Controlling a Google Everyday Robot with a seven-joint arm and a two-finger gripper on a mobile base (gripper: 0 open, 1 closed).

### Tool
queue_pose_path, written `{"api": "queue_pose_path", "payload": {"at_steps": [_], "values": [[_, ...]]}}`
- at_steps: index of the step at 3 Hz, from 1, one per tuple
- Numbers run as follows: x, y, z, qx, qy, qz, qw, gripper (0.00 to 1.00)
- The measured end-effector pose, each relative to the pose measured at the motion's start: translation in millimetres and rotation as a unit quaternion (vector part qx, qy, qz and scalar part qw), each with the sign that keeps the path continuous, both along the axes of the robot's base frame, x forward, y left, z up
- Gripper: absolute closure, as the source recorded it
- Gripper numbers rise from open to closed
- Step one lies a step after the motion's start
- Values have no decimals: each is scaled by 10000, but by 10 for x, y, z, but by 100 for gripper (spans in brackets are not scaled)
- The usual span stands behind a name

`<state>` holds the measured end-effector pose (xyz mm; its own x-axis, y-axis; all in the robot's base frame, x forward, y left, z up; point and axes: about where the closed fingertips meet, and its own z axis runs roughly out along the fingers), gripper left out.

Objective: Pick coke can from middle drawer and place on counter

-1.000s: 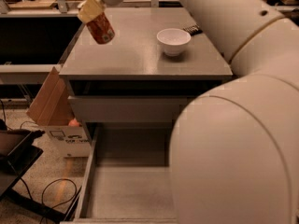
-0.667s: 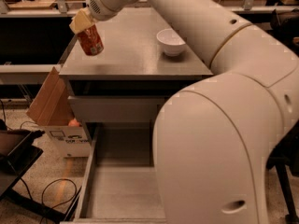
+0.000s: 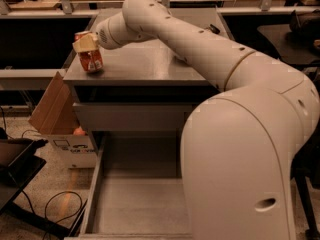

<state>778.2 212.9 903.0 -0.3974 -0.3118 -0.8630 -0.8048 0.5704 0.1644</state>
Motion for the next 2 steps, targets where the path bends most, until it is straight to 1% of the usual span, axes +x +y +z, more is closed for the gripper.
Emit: {"api": "queue_pose_path", "payload": {"at_steps": [1, 2], "values": [[0, 0, 7, 0, 0, 0, 10000, 82], [-9, 33, -20, -5, 18, 23, 10000, 51]]}}
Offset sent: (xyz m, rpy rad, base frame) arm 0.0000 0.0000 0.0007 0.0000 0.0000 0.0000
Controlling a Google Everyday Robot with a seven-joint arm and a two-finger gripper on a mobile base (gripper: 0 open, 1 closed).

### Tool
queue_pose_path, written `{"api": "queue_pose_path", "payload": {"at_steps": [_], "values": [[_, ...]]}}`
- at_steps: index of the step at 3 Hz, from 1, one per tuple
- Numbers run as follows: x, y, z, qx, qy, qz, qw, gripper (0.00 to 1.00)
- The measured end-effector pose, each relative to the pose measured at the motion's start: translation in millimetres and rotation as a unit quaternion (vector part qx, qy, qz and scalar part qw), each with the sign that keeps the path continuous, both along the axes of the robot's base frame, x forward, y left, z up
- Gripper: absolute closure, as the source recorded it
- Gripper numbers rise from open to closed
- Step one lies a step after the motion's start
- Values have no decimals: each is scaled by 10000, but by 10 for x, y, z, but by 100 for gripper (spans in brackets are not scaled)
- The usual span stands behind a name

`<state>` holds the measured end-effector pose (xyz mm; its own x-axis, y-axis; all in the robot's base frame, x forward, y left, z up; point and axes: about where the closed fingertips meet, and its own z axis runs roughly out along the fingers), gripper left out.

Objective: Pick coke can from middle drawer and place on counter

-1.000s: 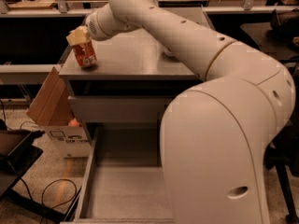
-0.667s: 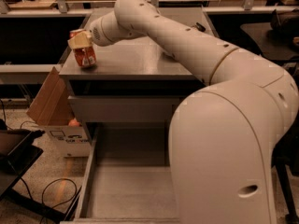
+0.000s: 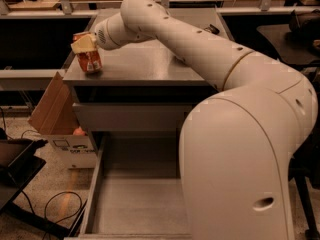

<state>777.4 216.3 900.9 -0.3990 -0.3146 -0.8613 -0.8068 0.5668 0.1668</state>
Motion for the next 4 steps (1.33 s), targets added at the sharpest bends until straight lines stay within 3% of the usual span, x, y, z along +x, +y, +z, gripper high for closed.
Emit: {"api": "queue_pose_path", "payload": {"at_steps": [2, 4], "values": [[-12, 45, -36, -7, 24, 31, 10000, 4], [-16, 58, -46, -9, 31, 40, 10000, 0]]}}
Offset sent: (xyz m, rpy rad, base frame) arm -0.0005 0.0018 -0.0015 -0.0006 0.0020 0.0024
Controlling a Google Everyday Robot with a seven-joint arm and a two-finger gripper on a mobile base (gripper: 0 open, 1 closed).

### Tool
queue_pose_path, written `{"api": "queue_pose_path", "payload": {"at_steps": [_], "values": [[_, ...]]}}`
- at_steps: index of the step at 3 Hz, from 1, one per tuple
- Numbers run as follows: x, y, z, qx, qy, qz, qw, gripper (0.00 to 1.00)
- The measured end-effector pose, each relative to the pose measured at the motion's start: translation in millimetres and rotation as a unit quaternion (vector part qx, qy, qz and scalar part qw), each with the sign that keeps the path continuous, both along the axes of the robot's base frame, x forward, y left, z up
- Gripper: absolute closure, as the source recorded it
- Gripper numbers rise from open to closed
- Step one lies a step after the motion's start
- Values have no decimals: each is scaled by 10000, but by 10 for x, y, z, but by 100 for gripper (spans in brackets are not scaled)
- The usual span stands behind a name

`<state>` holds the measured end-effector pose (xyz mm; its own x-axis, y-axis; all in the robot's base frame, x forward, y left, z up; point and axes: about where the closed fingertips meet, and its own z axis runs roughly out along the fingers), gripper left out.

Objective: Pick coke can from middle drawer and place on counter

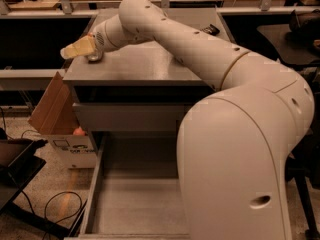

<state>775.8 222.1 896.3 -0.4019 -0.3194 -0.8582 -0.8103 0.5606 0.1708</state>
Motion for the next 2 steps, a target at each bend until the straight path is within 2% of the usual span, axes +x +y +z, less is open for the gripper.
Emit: {"api": "queue_pose_path", "payload": {"at_steps": [1, 2], "values": [[0, 6, 34, 104, -8, 104, 9999, 0], [-116, -182, 330, 419, -111, 450, 9980, 0]]}}
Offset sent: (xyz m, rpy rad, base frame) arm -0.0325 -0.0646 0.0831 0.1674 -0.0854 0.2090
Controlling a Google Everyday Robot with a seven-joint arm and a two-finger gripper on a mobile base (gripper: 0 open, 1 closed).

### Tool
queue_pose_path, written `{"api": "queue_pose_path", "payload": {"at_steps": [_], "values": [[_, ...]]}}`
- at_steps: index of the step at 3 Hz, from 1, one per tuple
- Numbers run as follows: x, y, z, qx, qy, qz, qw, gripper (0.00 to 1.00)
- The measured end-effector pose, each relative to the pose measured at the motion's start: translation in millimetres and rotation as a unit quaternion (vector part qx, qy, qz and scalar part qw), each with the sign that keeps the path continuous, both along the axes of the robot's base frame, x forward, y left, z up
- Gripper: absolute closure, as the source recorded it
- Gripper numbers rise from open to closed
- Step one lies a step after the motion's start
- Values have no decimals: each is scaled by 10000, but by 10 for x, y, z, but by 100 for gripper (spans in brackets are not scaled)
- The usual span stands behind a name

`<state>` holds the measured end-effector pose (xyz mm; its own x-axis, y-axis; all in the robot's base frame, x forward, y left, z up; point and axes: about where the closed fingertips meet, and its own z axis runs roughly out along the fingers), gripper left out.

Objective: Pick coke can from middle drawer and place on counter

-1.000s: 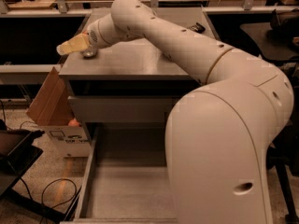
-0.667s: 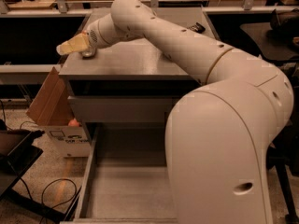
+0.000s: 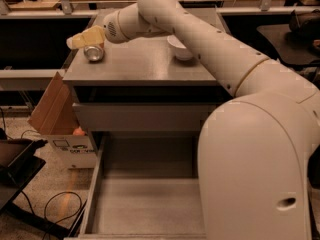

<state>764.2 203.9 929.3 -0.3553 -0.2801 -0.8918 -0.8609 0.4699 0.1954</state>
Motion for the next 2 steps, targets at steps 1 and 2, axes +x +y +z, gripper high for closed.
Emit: {"api": "queue_pose_path", "payload": {"at_steps": [1, 2], "values": [[-354, -460, 403, -32, -295, 266, 9992, 0], [-844, -996, 770, -231, -533, 220, 9981, 0]]}}
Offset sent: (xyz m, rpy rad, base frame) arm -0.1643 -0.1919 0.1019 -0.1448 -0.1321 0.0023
